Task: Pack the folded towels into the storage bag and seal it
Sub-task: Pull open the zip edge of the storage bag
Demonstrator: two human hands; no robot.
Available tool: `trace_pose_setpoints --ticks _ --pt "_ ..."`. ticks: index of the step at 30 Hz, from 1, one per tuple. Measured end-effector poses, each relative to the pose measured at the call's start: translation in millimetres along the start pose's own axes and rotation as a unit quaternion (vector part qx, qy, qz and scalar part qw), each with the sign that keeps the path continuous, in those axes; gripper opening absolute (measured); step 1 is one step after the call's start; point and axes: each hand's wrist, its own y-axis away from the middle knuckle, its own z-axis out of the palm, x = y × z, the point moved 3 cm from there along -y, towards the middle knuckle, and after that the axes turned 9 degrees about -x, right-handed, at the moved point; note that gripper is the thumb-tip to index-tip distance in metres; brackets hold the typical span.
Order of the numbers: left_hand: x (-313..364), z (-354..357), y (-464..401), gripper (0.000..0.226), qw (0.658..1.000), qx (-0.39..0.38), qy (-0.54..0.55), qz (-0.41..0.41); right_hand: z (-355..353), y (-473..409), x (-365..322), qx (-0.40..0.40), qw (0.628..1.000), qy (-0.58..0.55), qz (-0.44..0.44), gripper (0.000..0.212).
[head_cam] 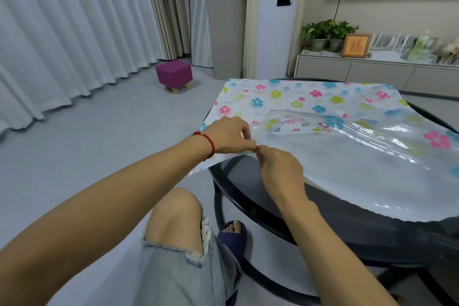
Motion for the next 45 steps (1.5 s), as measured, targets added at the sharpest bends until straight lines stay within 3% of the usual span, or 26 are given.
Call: trace_pose_setpoints --ticks 4,7,10,11,14,17,20,23,26,28,32,34,36,38,42,45 --pt "-4 -16 5 0.024 0.996 0.058 -0.073 -0.018 5 18 -4 0.002 0.996 -0.062 -0.056 0.022" --pt "-11 -34 2 0.022 0.993 0.095 0.048 -0.045 21 48 -3 -0.046 0.996 -0.017 -0.077 0.018" --pt "-18 -37 0 0.019 0.969 0.046 0.234 -0.06 30 58 -7 -0.079 0.995 0.013 -0.068 0.01" --pt "-19 -36 0 0.02 0.966 0.021 0.251 -0.062 28 51 -11 -0.056 0.996 -0.012 -0.061 0.01" --pt "-21 -32 3 0.021 0.967 -0.004 0.249 -0.055 24 25 -35 -0.017 0.994 -0.095 -0.048 0.038" --pt "-25 -35 2 0.022 0.972 0.043 0.228 -0.041 35 9 -49 -0.034 0.984 -0.159 -0.076 0.022" --pt "-29 -45 -2 0.025 0.963 0.1 0.245 -0.045 59 19 -47 -0.079 0.985 -0.093 -0.119 0.022" --pt "-26 -52 -7 0.028 0.955 0.061 0.287 -0.044 81 31 -49 -0.139 0.98 0.018 -0.143 0.027" --pt "-25 -54 -3 0.026 0.969 0.079 0.232 -0.044 76 27 -49 -0.177 0.973 -0.004 -0.149 0.023" --pt "-22 -51 1 0.023 0.981 0.111 0.152 -0.039 63 26 -43 -0.18 0.974 -0.055 -0.124 0.034" --pt "-10 -45 3 0.013 0.987 0.157 -0.01 -0.033 19 35 11 -0.088 0.993 -0.066 0.035 0.045" --pt "7 -36 0 0.024 0.987 0.149 -0.061 -0.006 -7 48 52 -0.031 0.99 -0.056 0.129 0.047" --pt "34 -20 -10 0.036 0.986 0.126 -0.098 0.046 -25 65 89 -0.049 0.977 0.004 0.209 0.05" --pt "68 1 -23 0.044 0.98 0.095 -0.142 0.097 -27 79 113 -0.128 0.956 0.074 0.252 0.052" --pt "141 41 -49 0.046 0.952 0.051 -0.203 0.225 -14 90 140 -0.208 0.953 0.088 0.201 0.055" --pt "176 48 -72 0.051 0.939 0.053 -0.223 0.255 -18 81 158 -0.24 0.958 0.081 0.134 0.06"
